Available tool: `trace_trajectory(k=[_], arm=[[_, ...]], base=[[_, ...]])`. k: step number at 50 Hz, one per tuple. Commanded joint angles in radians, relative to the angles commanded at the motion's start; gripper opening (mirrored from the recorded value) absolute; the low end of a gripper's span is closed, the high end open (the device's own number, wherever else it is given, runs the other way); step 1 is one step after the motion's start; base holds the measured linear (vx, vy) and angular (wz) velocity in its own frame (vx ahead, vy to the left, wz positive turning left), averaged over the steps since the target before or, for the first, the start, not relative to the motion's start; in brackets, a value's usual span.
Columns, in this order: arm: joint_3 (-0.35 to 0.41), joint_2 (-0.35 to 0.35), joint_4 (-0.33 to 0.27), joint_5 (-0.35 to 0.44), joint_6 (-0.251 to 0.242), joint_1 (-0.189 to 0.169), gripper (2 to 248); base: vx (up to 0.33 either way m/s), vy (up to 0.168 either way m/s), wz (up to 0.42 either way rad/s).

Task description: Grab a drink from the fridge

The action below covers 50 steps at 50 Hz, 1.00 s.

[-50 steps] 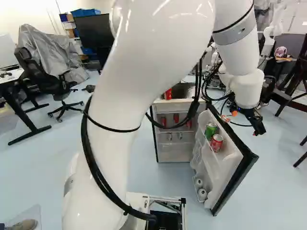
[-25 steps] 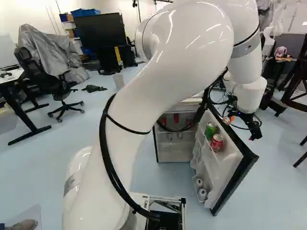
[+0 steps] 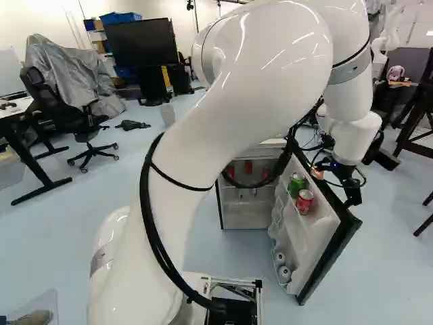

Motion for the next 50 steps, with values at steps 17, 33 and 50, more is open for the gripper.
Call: trace_trajectory(k=[17, 33, 50], arm=[[0.05, 0.032, 0.0, -0.079, 0.0, -0.018, 247], [0.122, 0.078, -0.002, -0.072, 0.0, -0.008, 247], [0.213, 0.137, -0.026, -0.014, 0.0, 0.005, 247]], base=[[0.0, 0.0, 0.0], [0.0, 0.0, 0.0], [0.0, 0.0, 0.0]])
